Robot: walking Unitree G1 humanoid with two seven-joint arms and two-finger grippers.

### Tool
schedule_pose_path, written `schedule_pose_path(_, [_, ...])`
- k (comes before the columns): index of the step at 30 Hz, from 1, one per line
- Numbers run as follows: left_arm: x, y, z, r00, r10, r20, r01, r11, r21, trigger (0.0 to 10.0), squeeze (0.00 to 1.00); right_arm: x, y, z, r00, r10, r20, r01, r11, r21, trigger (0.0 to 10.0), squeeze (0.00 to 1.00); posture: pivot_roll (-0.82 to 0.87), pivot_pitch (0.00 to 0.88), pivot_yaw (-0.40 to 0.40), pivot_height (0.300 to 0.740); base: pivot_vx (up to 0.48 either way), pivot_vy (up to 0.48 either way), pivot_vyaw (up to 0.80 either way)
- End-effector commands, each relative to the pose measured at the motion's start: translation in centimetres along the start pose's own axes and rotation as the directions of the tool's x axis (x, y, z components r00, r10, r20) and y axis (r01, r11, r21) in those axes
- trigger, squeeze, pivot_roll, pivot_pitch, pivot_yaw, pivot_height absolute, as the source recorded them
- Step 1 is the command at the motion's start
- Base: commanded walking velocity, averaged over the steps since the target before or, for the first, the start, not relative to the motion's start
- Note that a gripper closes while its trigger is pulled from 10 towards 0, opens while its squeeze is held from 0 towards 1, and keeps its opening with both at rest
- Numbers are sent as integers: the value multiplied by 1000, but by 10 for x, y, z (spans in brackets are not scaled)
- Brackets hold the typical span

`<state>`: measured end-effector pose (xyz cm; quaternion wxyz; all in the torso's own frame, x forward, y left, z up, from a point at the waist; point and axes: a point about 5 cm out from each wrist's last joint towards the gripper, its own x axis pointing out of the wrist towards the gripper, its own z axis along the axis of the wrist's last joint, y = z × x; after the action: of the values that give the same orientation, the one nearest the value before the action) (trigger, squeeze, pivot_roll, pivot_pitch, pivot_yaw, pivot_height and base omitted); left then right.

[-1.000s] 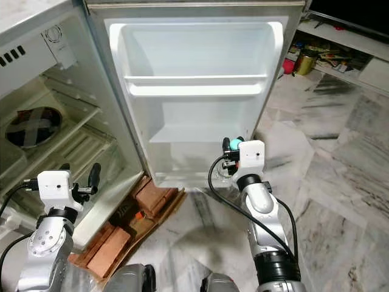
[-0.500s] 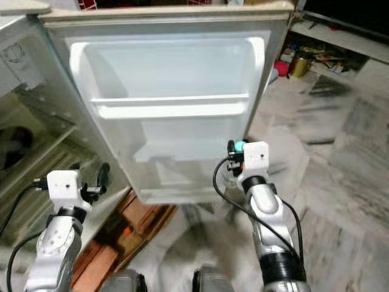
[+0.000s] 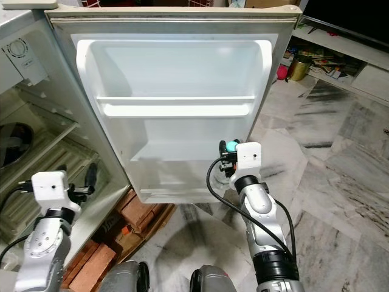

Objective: Restocking fridge

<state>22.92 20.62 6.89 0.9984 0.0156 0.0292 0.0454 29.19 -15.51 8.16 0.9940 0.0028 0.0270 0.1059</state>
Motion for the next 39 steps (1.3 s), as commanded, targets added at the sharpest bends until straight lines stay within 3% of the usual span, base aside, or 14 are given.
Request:
schedule_pose_path(1, [-2,7,-1,1000,8,-12,-8,1000,14,10000,0,2,4,6,999,43,18,-44,998,39,10000,0,78,122,-33,740,0,0,0])
schedule_pose_path(4, [-2,15,0,1000,11,-10,-10,998,54,10000,0,3,10,11,993,105,49,-109,991,73,10000,0,82,123,-35,740,0,0,0])
schedule_pose_path(12, [1,13,4,999,-20,-31,22,998,66,10000,0,4,5,13,997,55,55,-57,998,34,10000,0,90,132,-30,740,0,0,0])
schedule_pose_path(17, [-1,15,-2,997,-24,-80,27,999,30,10000,0,5,3,12,997,56,50,-58,998,41,10000,0,88,132,-31,706,0,0,0])
schedule_pose_path(23, [1,16,-5,992,-49,-120,58,996,71,10000,0,5,3,12,997,52,50,-54,998,38,10000,0,91,129,-37,671,0,0,0])
schedule_pose_path(27, [-2,10,-9,981,-106,-160,112,993,28,10000,0,6,3,13,996,52,66,-55,997,47,10000,0,95,125,-31,646,0,0,0])
schedule_pose_path(31, [1,11,-4,987,-100,-130,110,991,72,10000,0,6,4,13,997,48,67,-52,997,51,10000,0,97,122,-24,642,0,0,0])
schedule_pose_path(34, [5,13,6,998,-44,-55,50,992,115,10000,0,7,6,14,996,48,73,-51,997,49,10000,0,100,120,-20,642,0,0,0])
schedule_pose_path(39, [4,-2,17,999,-35,20,32,990,136,10000,0,9,5,21,993,35,114,-38,999,18,10000,0,102,124,-28,642,0,0,0])
